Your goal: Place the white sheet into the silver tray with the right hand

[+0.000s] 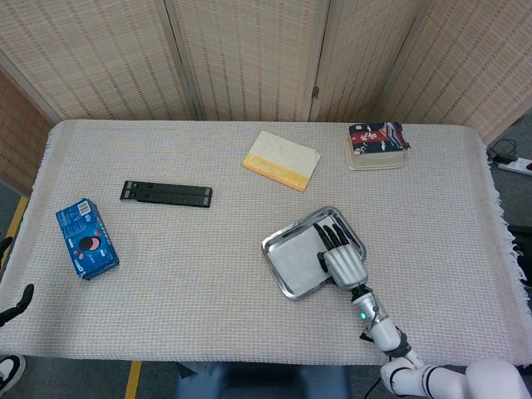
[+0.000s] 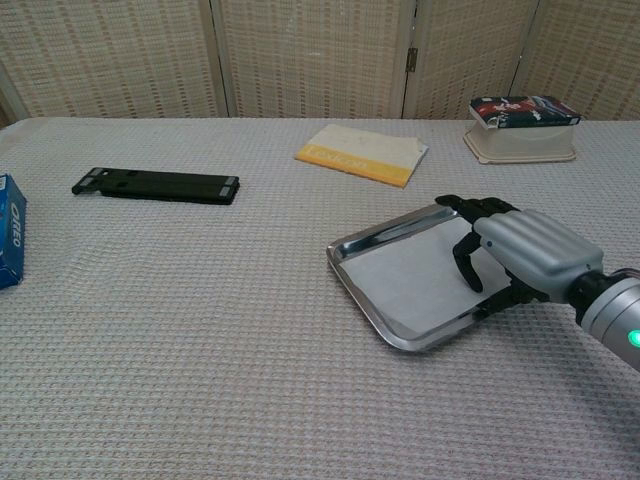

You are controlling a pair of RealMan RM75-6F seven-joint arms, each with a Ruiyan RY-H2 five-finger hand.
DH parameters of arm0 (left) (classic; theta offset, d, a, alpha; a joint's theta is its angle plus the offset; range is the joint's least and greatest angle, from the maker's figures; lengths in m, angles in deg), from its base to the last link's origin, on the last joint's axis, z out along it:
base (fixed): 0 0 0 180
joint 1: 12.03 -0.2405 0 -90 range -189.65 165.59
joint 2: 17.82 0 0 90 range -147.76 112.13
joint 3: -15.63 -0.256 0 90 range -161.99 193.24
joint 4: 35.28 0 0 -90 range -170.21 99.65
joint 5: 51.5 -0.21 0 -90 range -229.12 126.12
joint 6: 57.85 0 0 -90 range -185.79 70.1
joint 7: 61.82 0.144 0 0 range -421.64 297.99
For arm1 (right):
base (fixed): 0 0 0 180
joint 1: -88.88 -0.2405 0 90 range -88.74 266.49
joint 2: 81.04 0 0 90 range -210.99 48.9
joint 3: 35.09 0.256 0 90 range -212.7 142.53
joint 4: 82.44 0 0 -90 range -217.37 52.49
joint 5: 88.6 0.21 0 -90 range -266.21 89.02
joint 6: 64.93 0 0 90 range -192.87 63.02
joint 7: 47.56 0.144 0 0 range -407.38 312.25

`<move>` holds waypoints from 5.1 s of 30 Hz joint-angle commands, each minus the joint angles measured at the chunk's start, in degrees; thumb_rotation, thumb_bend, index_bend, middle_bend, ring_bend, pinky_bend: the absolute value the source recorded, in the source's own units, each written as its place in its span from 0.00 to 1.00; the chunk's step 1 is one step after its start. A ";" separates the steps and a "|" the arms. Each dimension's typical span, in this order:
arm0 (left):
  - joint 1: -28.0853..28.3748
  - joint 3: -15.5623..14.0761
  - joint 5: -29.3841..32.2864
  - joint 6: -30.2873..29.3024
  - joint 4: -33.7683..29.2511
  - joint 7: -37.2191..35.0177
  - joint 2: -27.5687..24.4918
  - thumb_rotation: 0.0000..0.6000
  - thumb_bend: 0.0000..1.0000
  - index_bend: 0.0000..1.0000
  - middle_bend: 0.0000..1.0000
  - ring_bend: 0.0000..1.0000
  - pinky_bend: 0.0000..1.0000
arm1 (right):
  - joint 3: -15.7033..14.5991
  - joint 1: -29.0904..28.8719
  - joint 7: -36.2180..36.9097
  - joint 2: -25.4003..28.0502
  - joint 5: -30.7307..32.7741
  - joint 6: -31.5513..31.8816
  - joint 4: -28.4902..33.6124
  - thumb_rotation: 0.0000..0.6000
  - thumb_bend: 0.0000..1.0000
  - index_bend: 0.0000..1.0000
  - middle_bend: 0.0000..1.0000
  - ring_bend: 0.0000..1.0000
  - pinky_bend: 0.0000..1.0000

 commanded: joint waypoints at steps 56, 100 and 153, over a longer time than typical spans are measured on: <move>1.45 -2.98 -3.66 5.05 0.15 0.26 -1.66 1.00 0.43 0.00 0.00 0.00 0.00 | 1.89 -30.68 -42.38 24.28 68.78 -23.44 33.80 1.00 0.23 0.00 0.00 0.00 0.00; 1.97 -3.22 -3.30 5.62 0.40 1.36 -1.28 1.00 0.43 0.00 0.00 0.00 0.00 | -3.06 -22.88 -20.26 29.84 40.31 -16.96 39.51 1.00 0.23 0.00 0.00 0.00 0.00; 2.35 -2.79 -2.54 5.88 0.96 1.07 -0.68 1.00 0.43 0.00 0.00 0.00 0.00 | -11.20 -16.03 -14.96 32.82 30.85 -25.44 36.99 1.00 0.43 0.00 1.00 1.00 1.00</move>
